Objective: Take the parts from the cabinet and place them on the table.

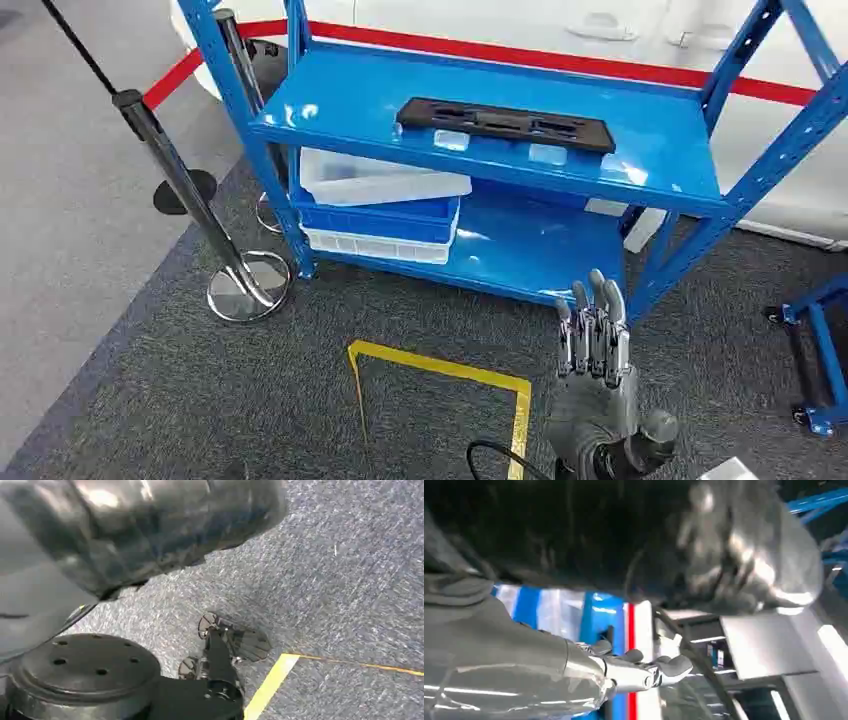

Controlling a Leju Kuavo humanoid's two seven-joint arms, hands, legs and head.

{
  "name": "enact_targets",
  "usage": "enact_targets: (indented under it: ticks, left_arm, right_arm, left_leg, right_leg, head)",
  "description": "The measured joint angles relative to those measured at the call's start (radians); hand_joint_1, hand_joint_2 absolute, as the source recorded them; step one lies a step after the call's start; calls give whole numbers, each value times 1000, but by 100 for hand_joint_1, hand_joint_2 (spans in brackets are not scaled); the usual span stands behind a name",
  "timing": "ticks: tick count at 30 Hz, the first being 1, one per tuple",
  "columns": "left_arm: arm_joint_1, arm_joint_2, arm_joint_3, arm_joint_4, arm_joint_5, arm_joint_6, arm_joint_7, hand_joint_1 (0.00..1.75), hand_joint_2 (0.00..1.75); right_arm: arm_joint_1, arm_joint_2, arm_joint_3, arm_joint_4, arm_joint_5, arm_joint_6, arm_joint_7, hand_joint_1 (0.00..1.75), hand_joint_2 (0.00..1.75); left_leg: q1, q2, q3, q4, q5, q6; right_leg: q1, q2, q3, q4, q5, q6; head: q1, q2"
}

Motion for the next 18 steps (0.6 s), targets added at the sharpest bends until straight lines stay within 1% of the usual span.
enact_targets:
  ticks: [1,2,3,4,5,7,8,9,10,11,12,13,14,15,16,17,18]
  left_arm:
    - [1,-2,-5,0,-1,0,0,0,0]
    - [4,-3,-8,0,-1,0,0,0,0]
    - [4,-4,-10,0,-1,0,0,0,0]
    - [4,-5,-11,0,-1,1,0,0,0]
    - [3,-6,-13,0,-2,2,0,0,0]
    - [2,-8,-14,0,-3,2,2,0,0]
    - [3,-11,-16,0,-3,2,2,0,0]
    - [3,-11,-17,0,-2,2,2,0,0]
    - [6,-11,-19,0,-2,2,3,0,0]
    - [6,-12,-21,0,-2,2,5,0,0]
    - [6,-14,-22,0,-2,3,5,0,0]
    - [6,-16,-23,0,-2,3,5,0,0]
    - [3,-17,-24,0,-2,3,3,0,0]
    - [2,-18,-25,0,-2,2,0,0,0]
    - [1,-19,-28,0,-2,-2,-2,0,0]
    - [1,-20,-31,0,-2,-6,-4,0,0]
    - [-3,-21,-32,0,-2,-8,-5,0,0]
  right_arm:
    - [-3,-5,0,-2,-11,2,4,0,0]
    - [-6,-11,0,-4,-21,4,6,0,0]
    - [-8,-17,0,-6,-27,6,6,0,0]
    - [-10,-23,0,-7,-29,7,6,0,0]
    - [-12,-29,0,-8,-29,7,6,0,0]
    - [-12,-36,0,-9,-29,7,6,0,0]
    - [-13,-40,0,-9,-29,7,6,0,0]
    - [-13,-46,0,-9,-30,7,6,0,0]
    - [-13,-49,0,-9,-30,2,8,0,0]
    - [-13,-51,0,-9,-31,-5,10,0,0]
    - [-12,-53,0,-9,-35,-18,12,0,0]
    - [-12,-55,0,-9,-38,-24,13,0,175]
    - [-11,-56,0,-9,-39,-28,19,0,175]
    - [-11,-56,0,-11,-31,-29,28,0,175]
    - [-8,-56,0,-11,-16,-29,45,0,175]
    - [-6,-56,0,-11,-1,-29,63,0,175]
    - [-3,-57,0,-11,6,-29,74,0,175]
  left_leg:
    - [-2,-1,0,-3,-2,4]
    - [-2,-1,2,-6,-1,9]
    - [7,0,11,-20,3,18]
    - [6,-1,19,-25,2,22]
    - [6,0,23,-26,-1,29]
    - [3,1,30,-26,-9,37]
    - [2,1,35,-25,-14,39]
    - [2,0,42,-25,-20,38]
    - [2,0,52,-25,-27,38]
    - [2,-1,64,-25,-35,36]
    - [2,-2,78,-25,-45,33]
    - [2,-2,86,-25,-54,30]
    - [-7,-2,86,-20,-64,21]
    - [-3,-3,82,-21,-67,17]
    - [-3,-3,83,-25,-72,12]
    - [-1,-1,89,-30,-75,7]
    - [-7,1,97,-30,-83,1]
  right_leg:
    - [-1,-1,2,-4,-1,4]
    - [-1,0,6,-8,-1,10]
    - [0,-1,8,-3,-7,17]
    - [-2,-5,4,19,-17,20]
    - [-2,-6,-26,76,-49,20]
    - [-2,-6,-114,232,-111,24]
    - [-2,-6,-157,297,-124,25]
    - [-2,-6,-177,314,-109,26]
    - [-2,-6,-170,277,-64,26]
    - [-3,-6,-145,207,-10,24]
    - [-3,-7,-107,110,50,20]
    - [-2,-8,-83,32,83,14]
    - [6,-8,-69,20,63,11]
    - [6,-7,-61,14,52,4]
    - [8,-5,-60,10,47,0]
    - [9,-3,-59,10,42,-6]
    - [0,0,-51,2,41,-10]
  head:
    - [4,0]
    - [4,0]
    - [3,0]
    - [6,0]
    - [7,0]
    - [8,0]
    - [7,0]
    - [8,0]
    - [8,0]
    - [8,0]
    - [8,0]
    - [8,0]
    - [7,0]
    - [7,0]
    - [3,0]
    - [5,0]
    - [3,0]
